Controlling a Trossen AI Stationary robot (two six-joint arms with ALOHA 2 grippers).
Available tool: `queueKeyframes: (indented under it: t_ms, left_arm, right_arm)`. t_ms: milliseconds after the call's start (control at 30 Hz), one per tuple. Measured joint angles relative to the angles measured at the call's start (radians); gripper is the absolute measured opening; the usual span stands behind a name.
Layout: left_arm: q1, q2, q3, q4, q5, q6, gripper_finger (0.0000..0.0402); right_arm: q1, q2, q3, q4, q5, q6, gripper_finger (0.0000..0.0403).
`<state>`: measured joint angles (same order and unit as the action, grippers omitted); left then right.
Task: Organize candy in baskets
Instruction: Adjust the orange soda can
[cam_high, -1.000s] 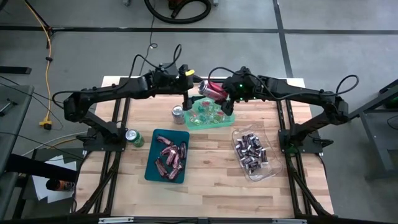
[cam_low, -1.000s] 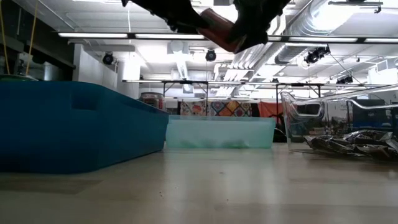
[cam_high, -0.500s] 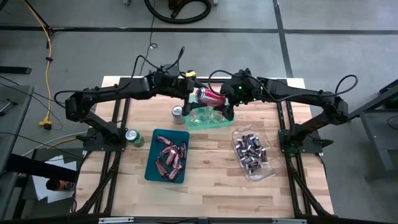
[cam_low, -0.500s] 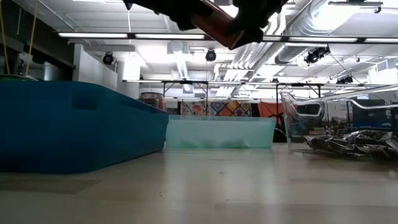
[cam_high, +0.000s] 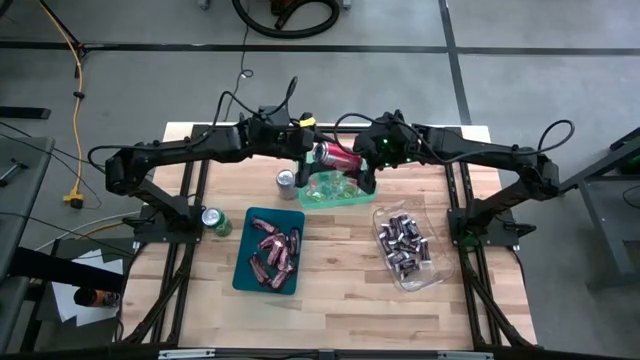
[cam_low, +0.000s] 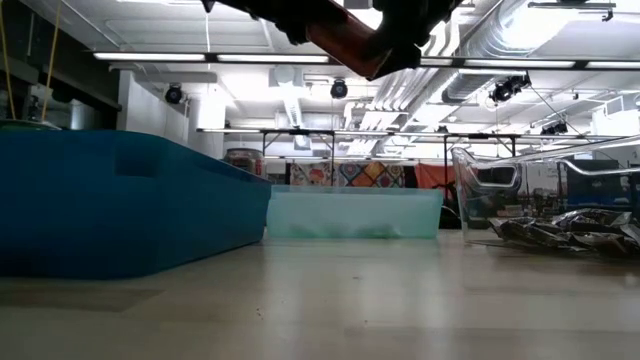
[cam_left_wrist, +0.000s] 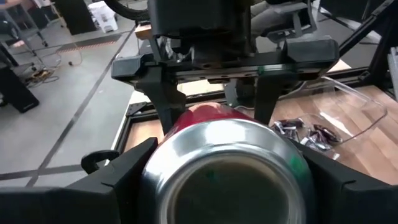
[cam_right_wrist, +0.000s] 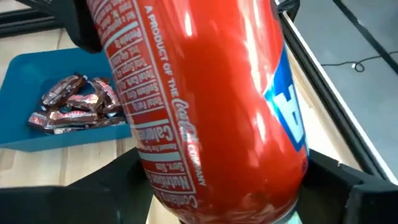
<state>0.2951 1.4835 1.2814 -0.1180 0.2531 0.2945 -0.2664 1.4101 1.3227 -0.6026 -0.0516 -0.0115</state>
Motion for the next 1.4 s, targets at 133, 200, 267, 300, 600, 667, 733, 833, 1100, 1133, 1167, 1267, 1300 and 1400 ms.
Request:
queueKeyframes:
  t_ms: [133, 200, 267, 300, 600, 667, 733, 833, 1100, 1133, 1167, 1267, 1300, 1400]
  left_arm:
    - [-0.001, -0.01, 0.001, -0.016, -0.027, -0.006, 0.0272]
    - [0.008, -0.024, 0.0, -0.052, -0.059, 0.005, 0.0272]
    - [0.025, -0.044, -0.004, -0.094, -0.072, 0.018, 0.0272]
    - [0.034, -0.06, -0.004, -0.114, -0.093, 0.019, 0.0272]
    - [0.221, -0.267, -0.058, -0.2, 0.001, -0.199, 0.0272]
    - [0.266, -0.325, -0.126, -0.077, 0.106, -0.292, 0.0272]
    - [0.29, -0.368, -0.213, 0.088, 0.185, -0.405, 0.0272]
    - [0.3, -0.404, -0.346, 0.34, 0.214, -0.585, 0.0272]
    - [0.272, -0.378, -0.464, 0.639, 0.185, -0.781, 0.0272]
    - [0.267, -0.368, -0.461, 0.654, 0.184, -0.782, 0.0272]
    - [0.263, -0.362, -0.457, 0.666, 0.183, -0.783, 0.0272]
    - [0.247, -0.341, -0.44, 0.699, 0.184, -0.79, 0.0272]
    - [0.242, -0.335, -0.434, 0.7, 0.185, -0.791, 0.0272]
    - [0.224, -0.314, -0.411, 0.695, 0.181, -0.789, 0.0272]
  right_arm:
    - [0.0, 0.0, 0.031, -0.029, 0.01, -0.066, 0.033]
    - [0.0, -0.001, 0.062, -0.062, 0.039, -0.105, 0.0341]
    - [-0.002, -0.003, 0.106, -0.127, 0.105, -0.141, 0.0345]
    - [-0.005, -0.003, 0.126, -0.147, 0.145, -0.153, 0.0346]
    - [-0.103, -0.005, 0.19, -0.141, 0.034, -0.045, 0.0349]
    - [-0.123, -0.005, 0.151, -0.049, -0.058, -0.003, 0.0349]
    - [-0.136, -0.004, 0.095, 0.106, -0.144, 0.046, 0.0349]
    - [-0.143, -0.003, 0.01, 0.397, -0.221, 0.16, 0.035]
    - [-0.139, -0.003, -0.075, 0.793, -0.297, 0.391, 0.035]
    - [-0.139, -0.003, -0.075, 0.793, -0.299, 0.397, 0.035]
    - [-0.139, -0.003, -0.075, 0.789, -0.299, 0.403, 0.035]
    - [-0.139, -0.002, -0.075, 0.786, -0.298, 0.425, 0.035]
    - [-0.139, 0.0, -0.075, 0.787, -0.298, 0.434, 0.035]
    - [-0.134, 0.004, -0.074, 0.795, -0.308, 0.465, 0.035]
